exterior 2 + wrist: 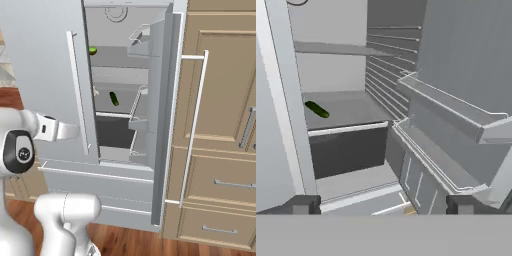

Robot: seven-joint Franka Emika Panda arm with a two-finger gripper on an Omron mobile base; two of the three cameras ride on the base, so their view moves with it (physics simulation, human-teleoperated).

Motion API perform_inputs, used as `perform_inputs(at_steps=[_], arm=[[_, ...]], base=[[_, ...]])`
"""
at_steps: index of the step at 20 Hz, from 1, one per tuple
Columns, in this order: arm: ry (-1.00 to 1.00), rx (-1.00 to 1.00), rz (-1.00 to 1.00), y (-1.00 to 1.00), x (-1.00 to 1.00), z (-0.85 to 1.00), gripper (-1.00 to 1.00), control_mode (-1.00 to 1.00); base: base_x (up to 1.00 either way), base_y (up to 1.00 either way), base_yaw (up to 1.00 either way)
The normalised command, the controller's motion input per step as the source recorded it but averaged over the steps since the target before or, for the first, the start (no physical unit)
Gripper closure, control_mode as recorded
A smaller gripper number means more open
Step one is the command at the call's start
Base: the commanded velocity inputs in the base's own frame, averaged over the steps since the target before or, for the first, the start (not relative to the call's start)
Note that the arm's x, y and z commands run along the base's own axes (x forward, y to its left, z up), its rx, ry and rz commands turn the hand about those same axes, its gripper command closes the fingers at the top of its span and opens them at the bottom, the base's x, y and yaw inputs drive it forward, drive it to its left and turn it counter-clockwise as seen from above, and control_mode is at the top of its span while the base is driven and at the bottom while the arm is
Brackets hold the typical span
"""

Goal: Place the cucumber in the correct fridge rack based on whether it is a fruit or vegetable. Finally, close the fridge door.

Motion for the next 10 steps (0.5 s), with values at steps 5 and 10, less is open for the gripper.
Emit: perform_inputs(at_steps=[5, 10], arm=[[-0.20, 0.52, -0.06, -1.00, -1.00, 0.02, -1.00, -1.00], [-0.33, 0.54, 0.00, -1.00, -0.91, -0.07, -1.00, -1.00]], base=[[0.00, 0.00, 0.00], [0.00, 0.00, 0.00]])
